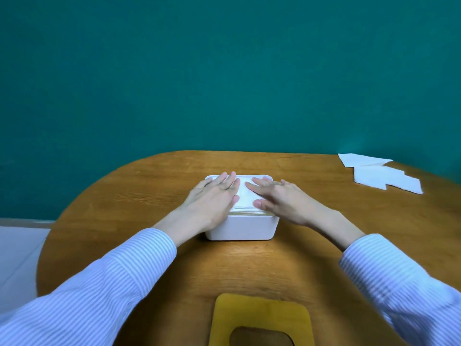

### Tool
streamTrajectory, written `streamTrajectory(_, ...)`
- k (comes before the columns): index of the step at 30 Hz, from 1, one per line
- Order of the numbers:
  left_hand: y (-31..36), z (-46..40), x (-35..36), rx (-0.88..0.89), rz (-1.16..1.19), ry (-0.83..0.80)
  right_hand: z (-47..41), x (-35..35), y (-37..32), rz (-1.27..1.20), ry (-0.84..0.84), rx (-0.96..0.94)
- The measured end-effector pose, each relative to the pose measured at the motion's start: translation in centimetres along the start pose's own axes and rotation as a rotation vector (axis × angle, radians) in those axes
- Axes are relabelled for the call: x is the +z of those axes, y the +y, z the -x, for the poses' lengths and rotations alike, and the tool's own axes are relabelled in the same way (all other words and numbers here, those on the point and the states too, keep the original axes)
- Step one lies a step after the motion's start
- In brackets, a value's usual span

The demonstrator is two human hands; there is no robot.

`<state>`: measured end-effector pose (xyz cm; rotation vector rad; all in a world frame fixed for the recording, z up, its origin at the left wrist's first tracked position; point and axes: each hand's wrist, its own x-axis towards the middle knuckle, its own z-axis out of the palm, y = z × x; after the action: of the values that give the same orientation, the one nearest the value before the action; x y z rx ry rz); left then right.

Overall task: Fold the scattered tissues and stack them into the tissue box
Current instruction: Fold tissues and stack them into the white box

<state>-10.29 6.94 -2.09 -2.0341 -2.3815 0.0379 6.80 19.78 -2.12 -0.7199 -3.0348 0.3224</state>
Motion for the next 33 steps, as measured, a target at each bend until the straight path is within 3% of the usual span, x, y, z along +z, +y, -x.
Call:
streamTrajectory(5, 3.5, 0.2, -0.2, 0.026, -0.010, 0.246, 4.2, -1.1, 1.5, -0.002, 0.252, 0.016)
streamTrajectory(10, 9.2, -2.2, -0.6, 0.141, 0.011, 0.353, 9.2, -1.2, 5.3, 0.049, 0.323, 0.117)
streamTrajectory(21, 21.9, -10.5, 1.4, 0.266, 0.016, 0.019, 18.5, 1.5, 16.4, 0.049, 0.128, 0.458)
streamTrajectory(33, 26.1, -23.6, 4.7, 0.227, 0.056, -0.148, 14.6, 2.0, 28.9, 0.044, 0.100, 0.590)
